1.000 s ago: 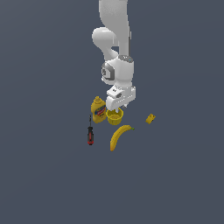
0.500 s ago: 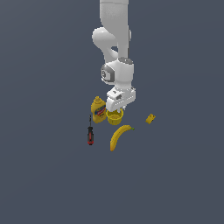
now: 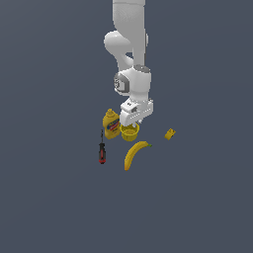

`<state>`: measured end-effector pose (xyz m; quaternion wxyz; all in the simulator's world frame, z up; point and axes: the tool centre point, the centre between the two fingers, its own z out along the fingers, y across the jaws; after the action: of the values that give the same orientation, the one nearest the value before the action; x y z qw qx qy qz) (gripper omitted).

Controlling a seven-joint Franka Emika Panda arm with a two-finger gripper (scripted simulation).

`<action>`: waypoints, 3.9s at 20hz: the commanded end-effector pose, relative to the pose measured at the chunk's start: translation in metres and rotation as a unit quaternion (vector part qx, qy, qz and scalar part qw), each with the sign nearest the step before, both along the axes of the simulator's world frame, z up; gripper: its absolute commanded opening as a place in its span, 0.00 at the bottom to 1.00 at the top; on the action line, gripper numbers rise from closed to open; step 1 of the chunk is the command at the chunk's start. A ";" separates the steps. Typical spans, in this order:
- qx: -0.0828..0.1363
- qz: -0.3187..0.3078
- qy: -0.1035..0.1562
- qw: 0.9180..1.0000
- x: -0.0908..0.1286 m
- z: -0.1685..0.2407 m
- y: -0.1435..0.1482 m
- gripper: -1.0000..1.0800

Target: Pick up a designated object from a clutter of objects.

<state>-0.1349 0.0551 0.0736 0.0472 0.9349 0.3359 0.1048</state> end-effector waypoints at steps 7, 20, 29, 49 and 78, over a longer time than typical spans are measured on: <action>0.000 0.000 0.000 1.000 0.001 0.004 -0.002 0.00; -0.001 0.001 0.000 1.000 0.008 0.023 -0.011 0.00; 0.000 0.001 0.001 1.000 0.014 0.042 -0.020 0.00; 0.005 0.003 0.001 1.000 0.038 0.111 -0.049 0.00; 0.001 0.001 0.000 1.000 0.119 0.328 -0.152 0.00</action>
<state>-0.0197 -0.0931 0.3925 0.0452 0.9349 0.3362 0.1041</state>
